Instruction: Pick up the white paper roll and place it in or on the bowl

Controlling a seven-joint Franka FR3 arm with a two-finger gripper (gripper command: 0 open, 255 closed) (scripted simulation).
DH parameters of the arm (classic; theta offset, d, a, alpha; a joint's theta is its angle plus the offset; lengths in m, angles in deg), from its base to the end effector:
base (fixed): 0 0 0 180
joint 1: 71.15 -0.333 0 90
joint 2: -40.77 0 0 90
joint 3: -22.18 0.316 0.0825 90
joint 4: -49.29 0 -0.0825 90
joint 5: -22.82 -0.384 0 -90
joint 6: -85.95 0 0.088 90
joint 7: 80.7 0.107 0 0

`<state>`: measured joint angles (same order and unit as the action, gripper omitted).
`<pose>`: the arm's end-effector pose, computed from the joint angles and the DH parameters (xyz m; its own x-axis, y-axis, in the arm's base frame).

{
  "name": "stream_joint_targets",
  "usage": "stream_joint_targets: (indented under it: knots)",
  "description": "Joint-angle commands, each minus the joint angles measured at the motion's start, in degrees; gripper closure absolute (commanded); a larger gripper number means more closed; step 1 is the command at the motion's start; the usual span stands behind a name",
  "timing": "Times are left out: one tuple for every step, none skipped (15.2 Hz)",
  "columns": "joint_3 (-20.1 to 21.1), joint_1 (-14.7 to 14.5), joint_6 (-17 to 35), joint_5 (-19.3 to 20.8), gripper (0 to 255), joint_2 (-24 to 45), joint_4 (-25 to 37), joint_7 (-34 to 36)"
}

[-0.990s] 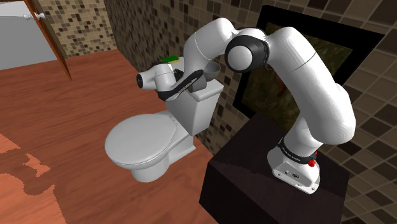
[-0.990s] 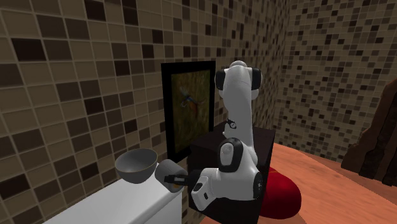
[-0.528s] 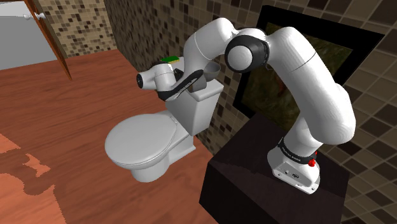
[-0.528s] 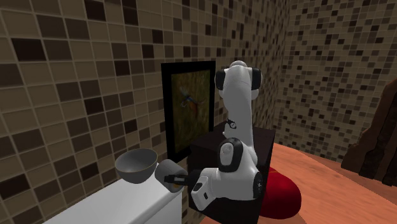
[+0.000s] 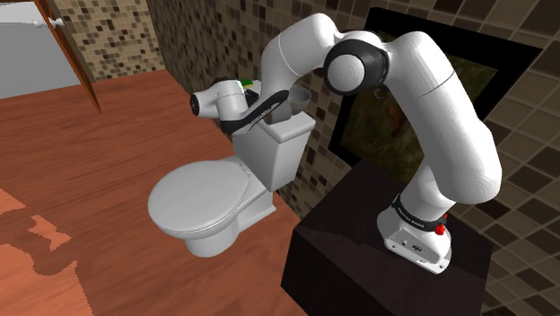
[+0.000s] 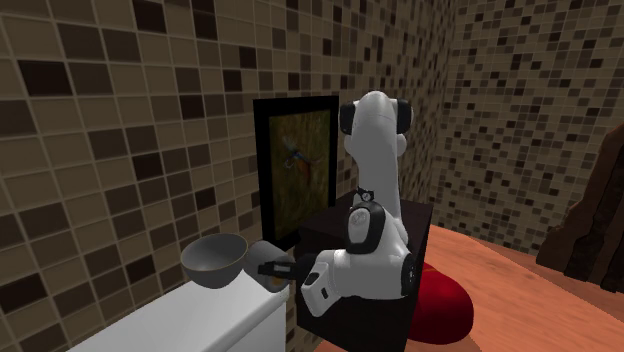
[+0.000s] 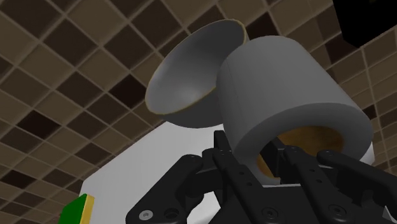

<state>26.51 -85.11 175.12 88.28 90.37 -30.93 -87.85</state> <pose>0.6770 0.1091 0.1981 0.6343 0.2750 -0.7225 0.7730 -0.2353 0.5891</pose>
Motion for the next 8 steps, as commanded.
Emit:
stream_joint_targets:
  knots:
    - [0.00,0.11,-0.25,0.01,255,-1.24,-0.51,-0.66]
    - [0.02,0.11,-0.42,-0.02,255,-1.77,-0.68,-0.98]
    - [0.05,0.11,-0.60,-0.05,255,-2.30,-0.84,-1.30]
    - [0.07,0.11,-0.78,-0.08,255,-2.84,-1.01,-1.62]
    - [0.09,0.10,-0.97,-0.10,255,-3.34,-1.12,-1.97]
    - [0.11,0.10,-1.16,-0.13,255,-3.84,-1.24,-2.30]
    - [0.13,0.09,-1.35,-0.16,255,-4.34,-1.34,-2.65]
    - [0.15,0.09,-1.53,-0.18,255,-4.85,-1.46,-2.99]
